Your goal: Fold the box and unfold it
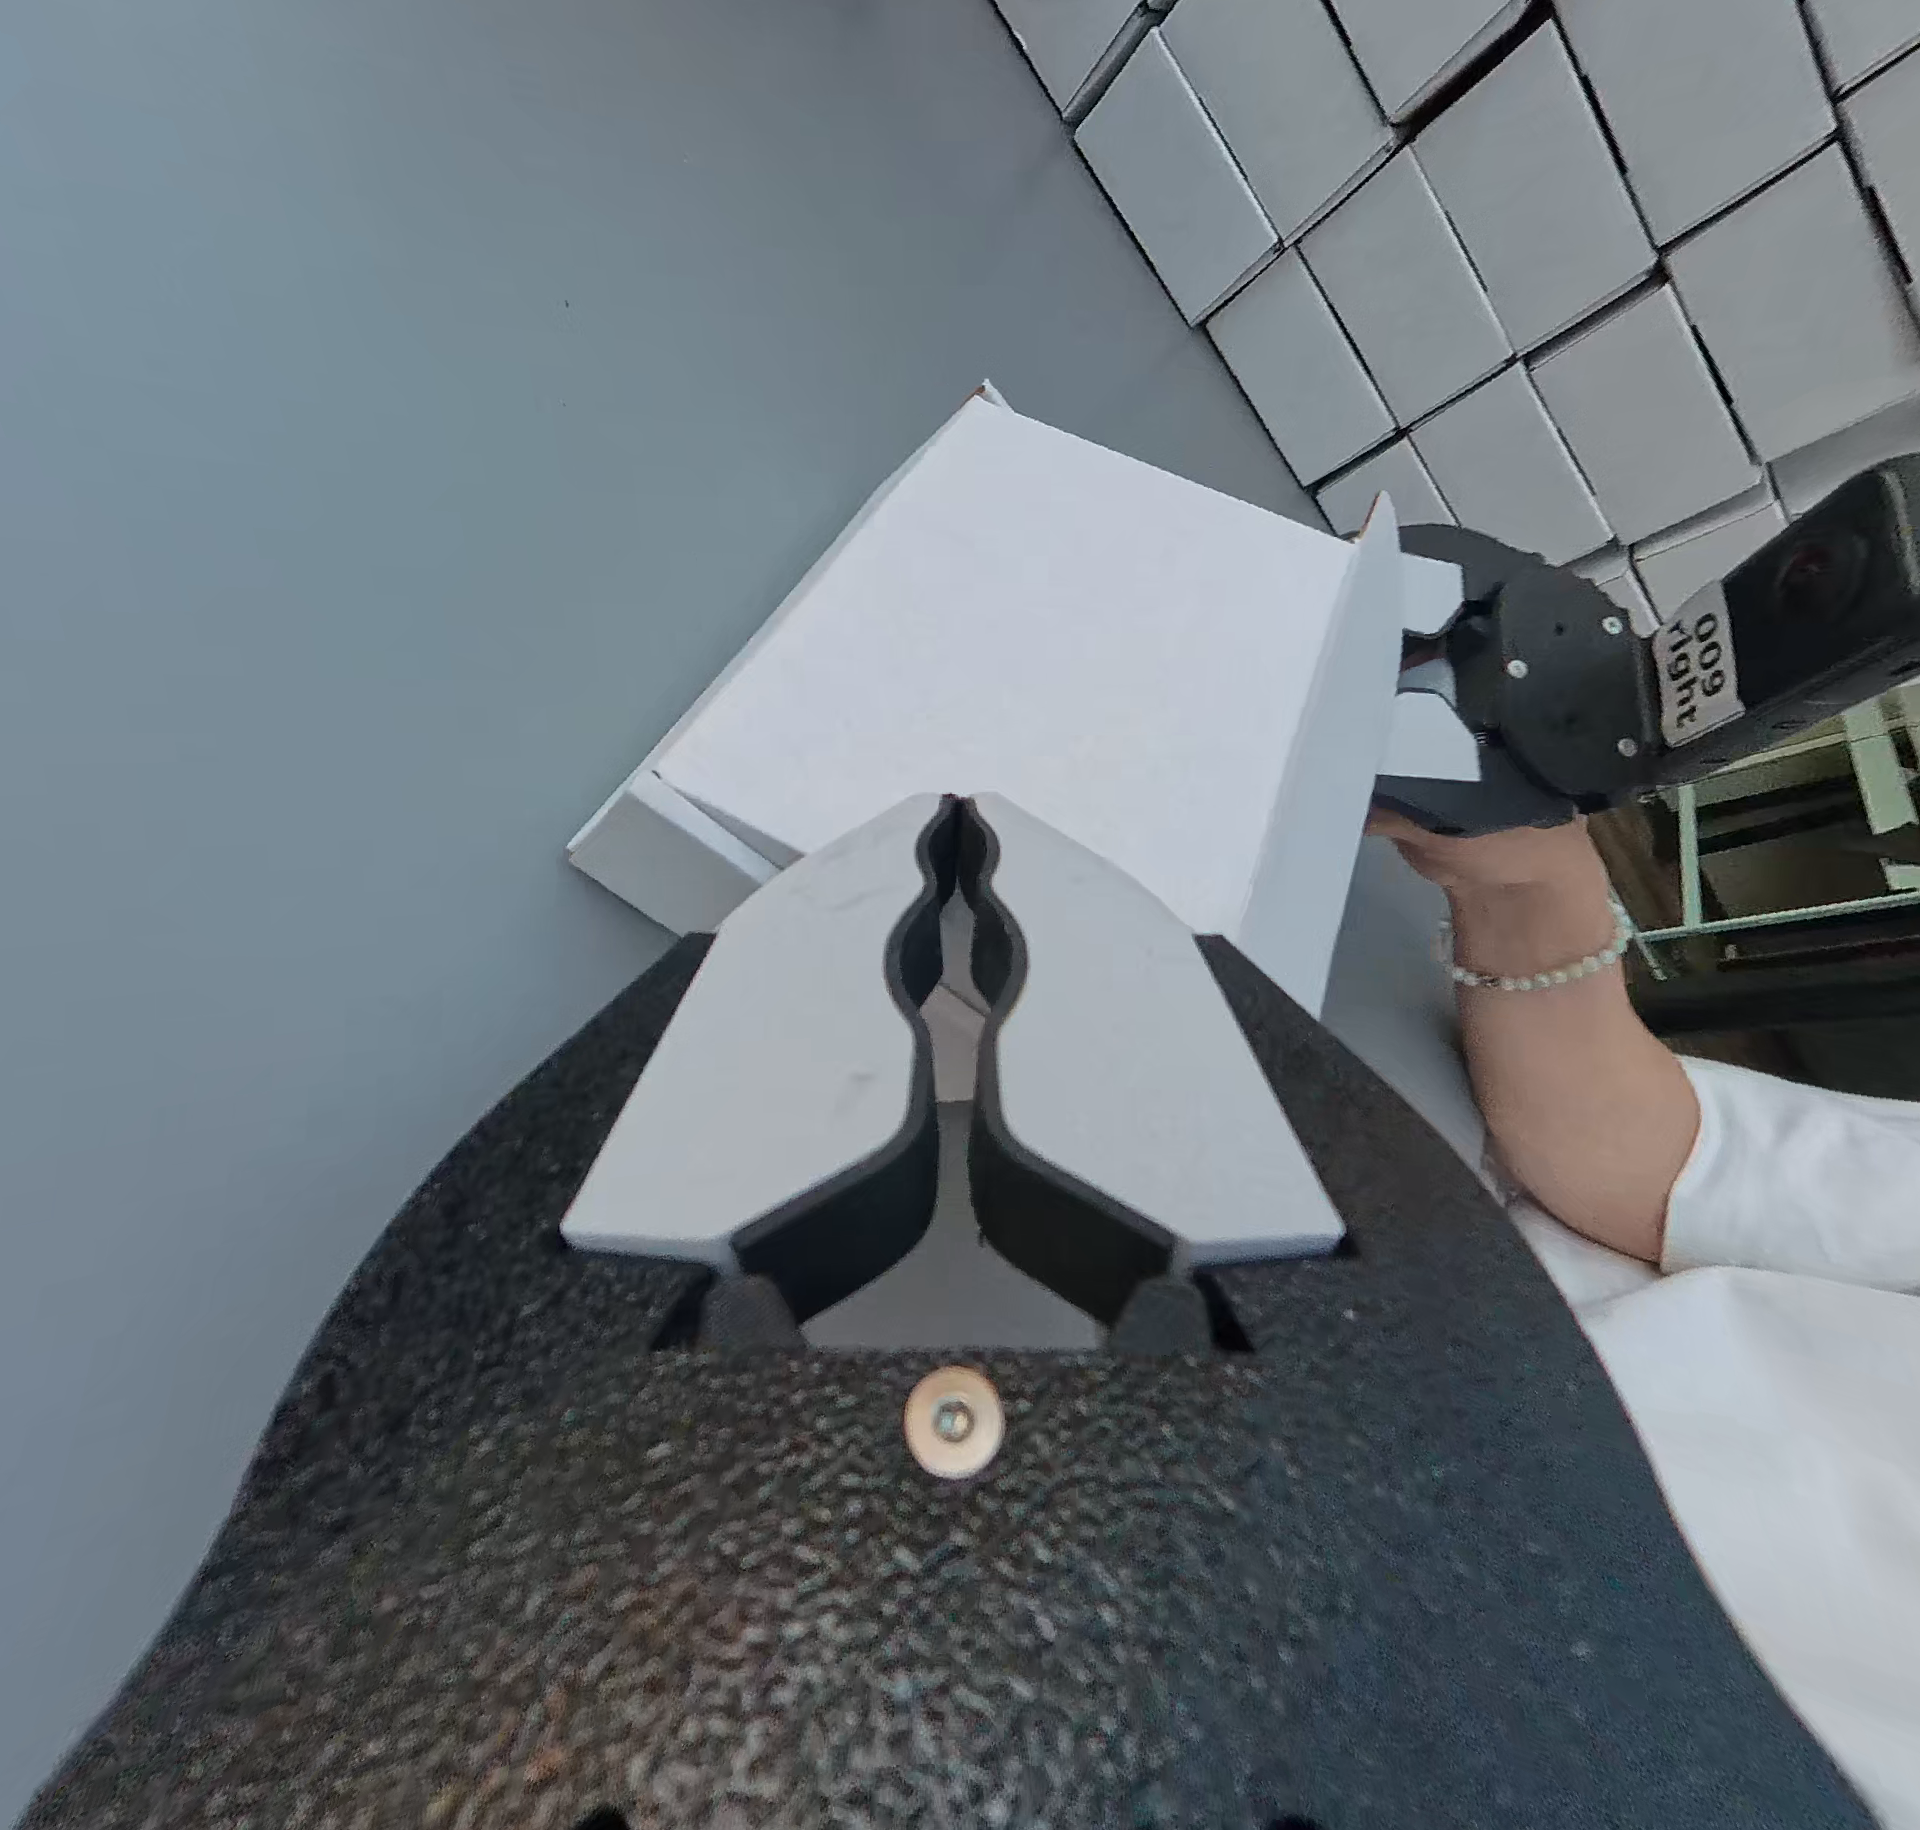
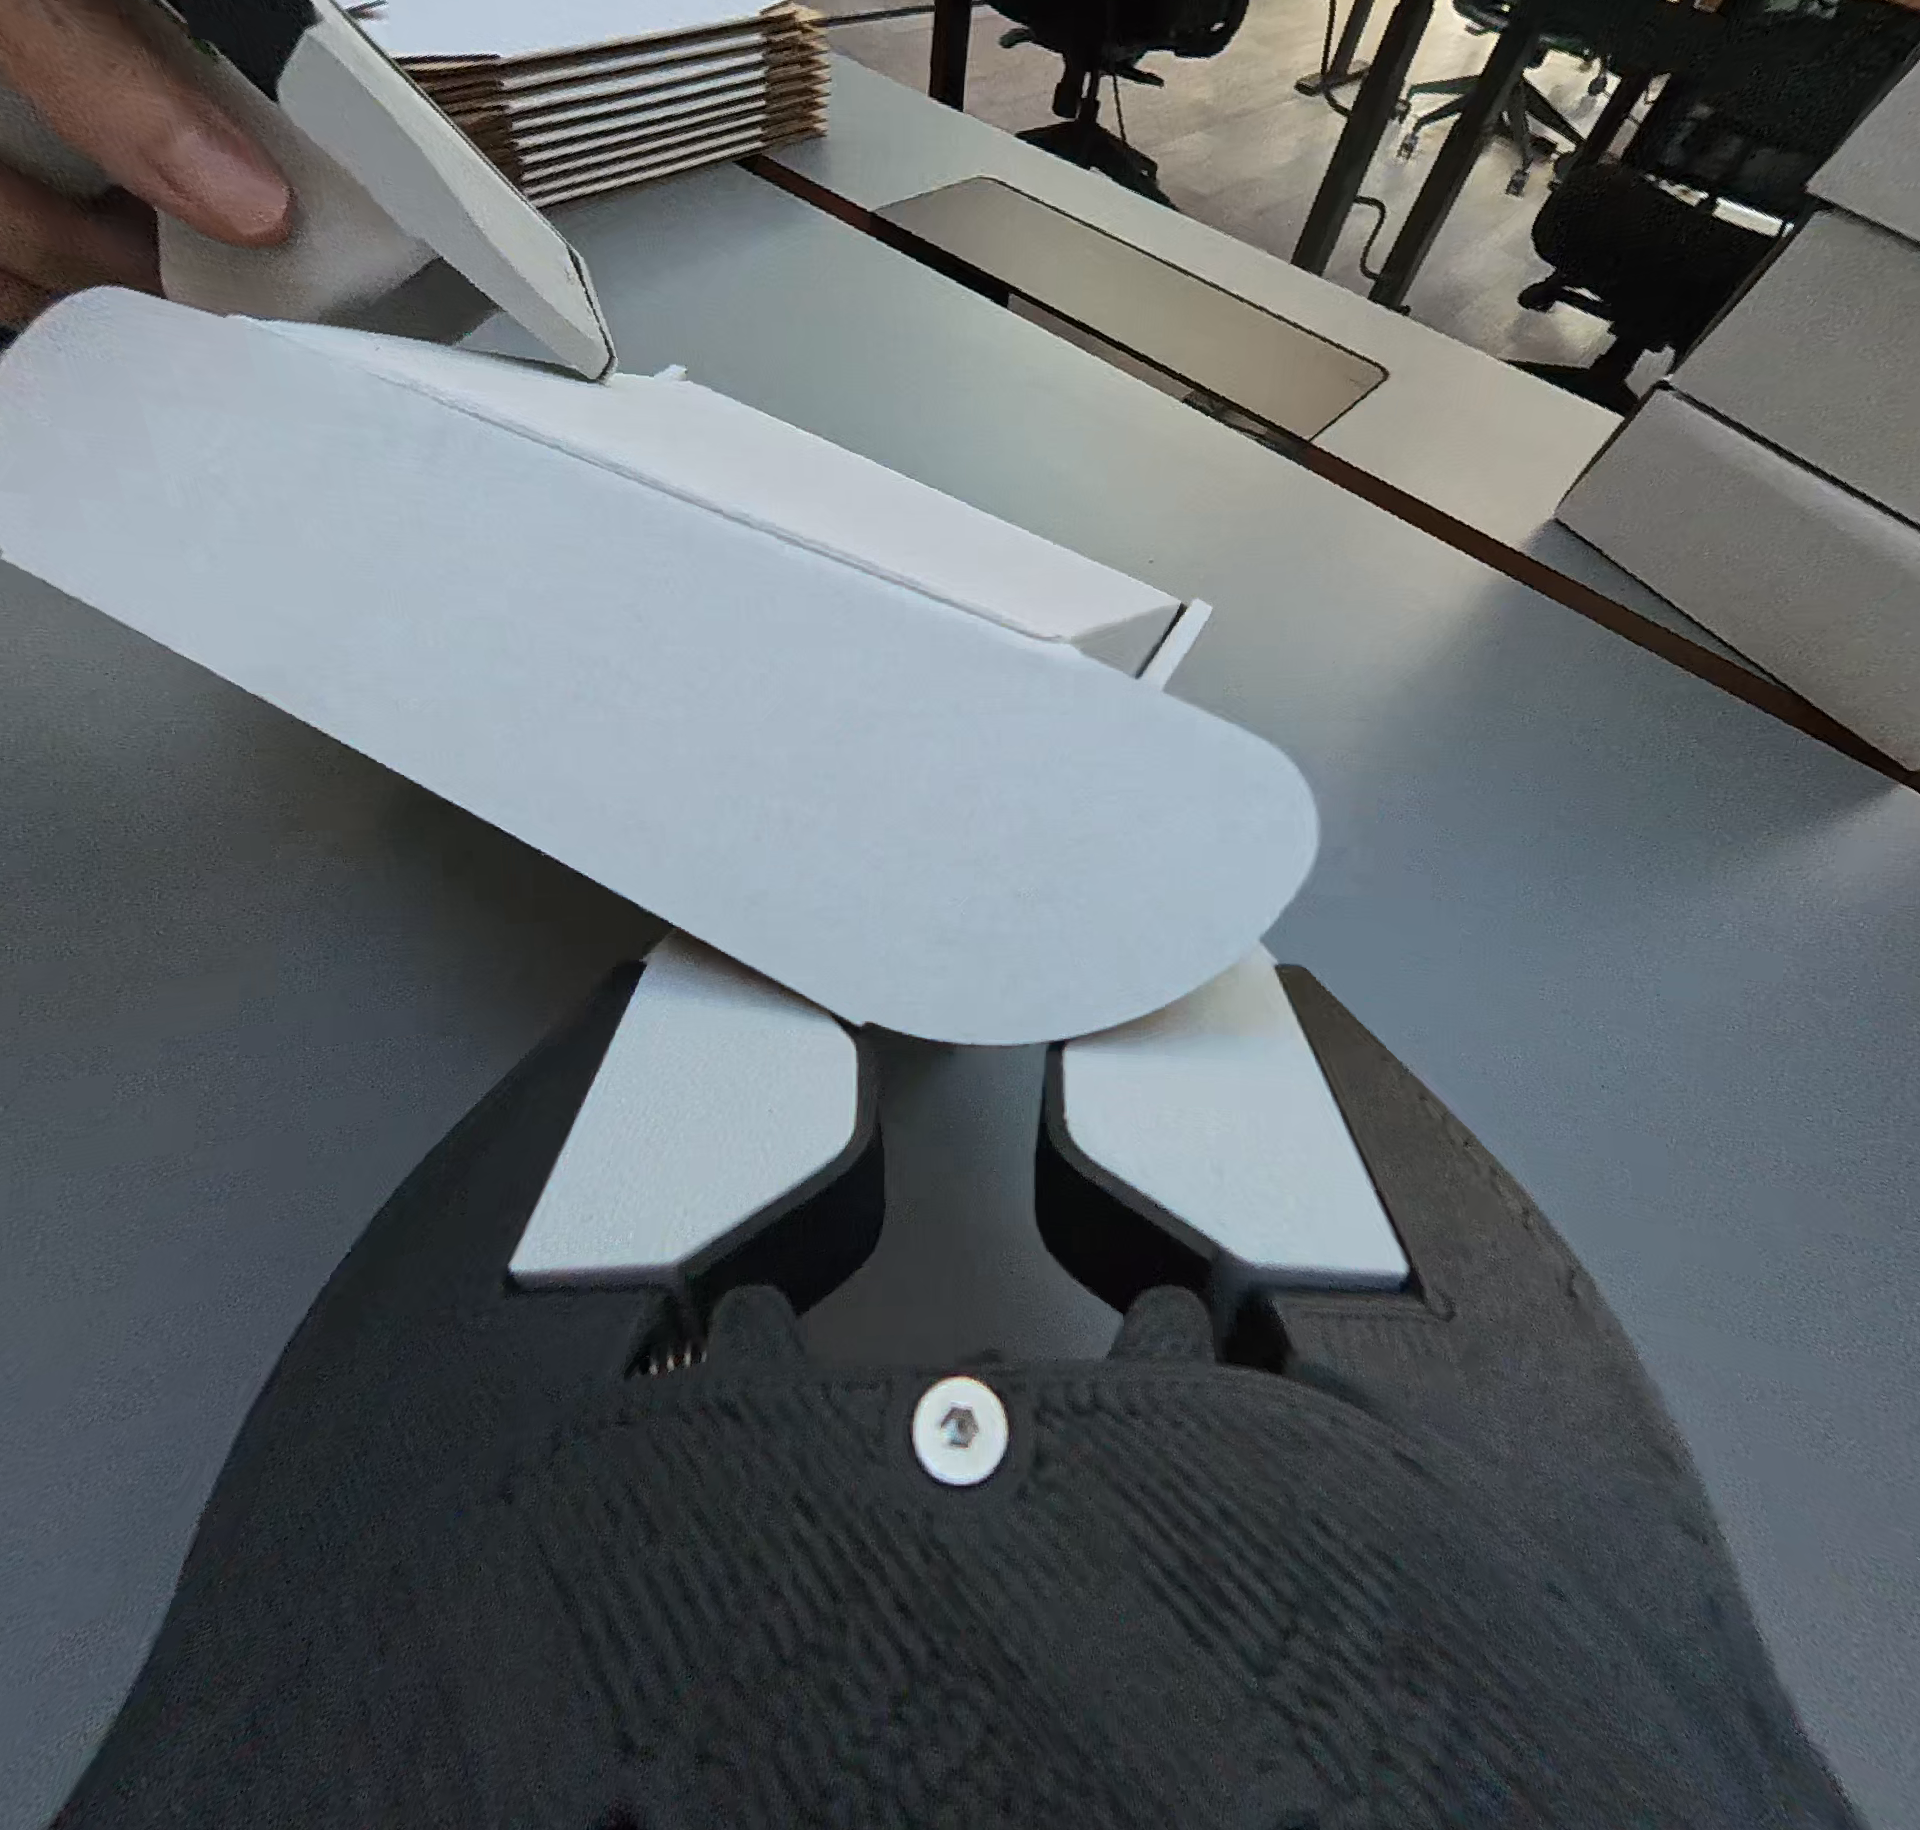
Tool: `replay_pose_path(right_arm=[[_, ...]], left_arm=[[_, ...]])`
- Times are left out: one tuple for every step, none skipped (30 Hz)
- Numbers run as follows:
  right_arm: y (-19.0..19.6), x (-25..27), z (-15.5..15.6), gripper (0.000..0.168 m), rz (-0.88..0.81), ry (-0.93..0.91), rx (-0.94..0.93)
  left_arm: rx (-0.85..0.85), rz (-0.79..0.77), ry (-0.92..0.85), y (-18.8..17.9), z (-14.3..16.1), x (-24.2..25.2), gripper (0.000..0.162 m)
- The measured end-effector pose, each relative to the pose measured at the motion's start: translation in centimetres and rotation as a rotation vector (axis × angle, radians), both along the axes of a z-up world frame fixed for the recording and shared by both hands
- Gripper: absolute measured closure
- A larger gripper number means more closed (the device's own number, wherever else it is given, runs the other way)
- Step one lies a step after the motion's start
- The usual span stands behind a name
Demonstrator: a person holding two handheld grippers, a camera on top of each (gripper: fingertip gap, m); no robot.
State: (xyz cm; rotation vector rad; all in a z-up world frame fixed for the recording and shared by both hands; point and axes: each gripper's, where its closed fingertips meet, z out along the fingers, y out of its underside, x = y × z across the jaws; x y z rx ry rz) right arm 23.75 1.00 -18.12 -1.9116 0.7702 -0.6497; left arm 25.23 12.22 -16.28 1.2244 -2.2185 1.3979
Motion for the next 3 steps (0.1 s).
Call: replay_pose_path(right_arm=[[-1.0,-0.5,0.2,0.131,-0.014,-0.007,-0.031],[-2.1,-1.0,0.3,0.131,-0.023,-0.015,-0.075],[-3.1,-1.8,0.2,0.13,-0.02,-0.01,-0.121]], left_arm=[[0.04,-0.001,-0.018,0.0,-0.3,-0.1,0.162],[0.075,0.005,-0.038,-0.1,-0.5,0.0,0.162],[0.112,0.01,-0.053,-0.1,-0.8,0.0,0.162]])
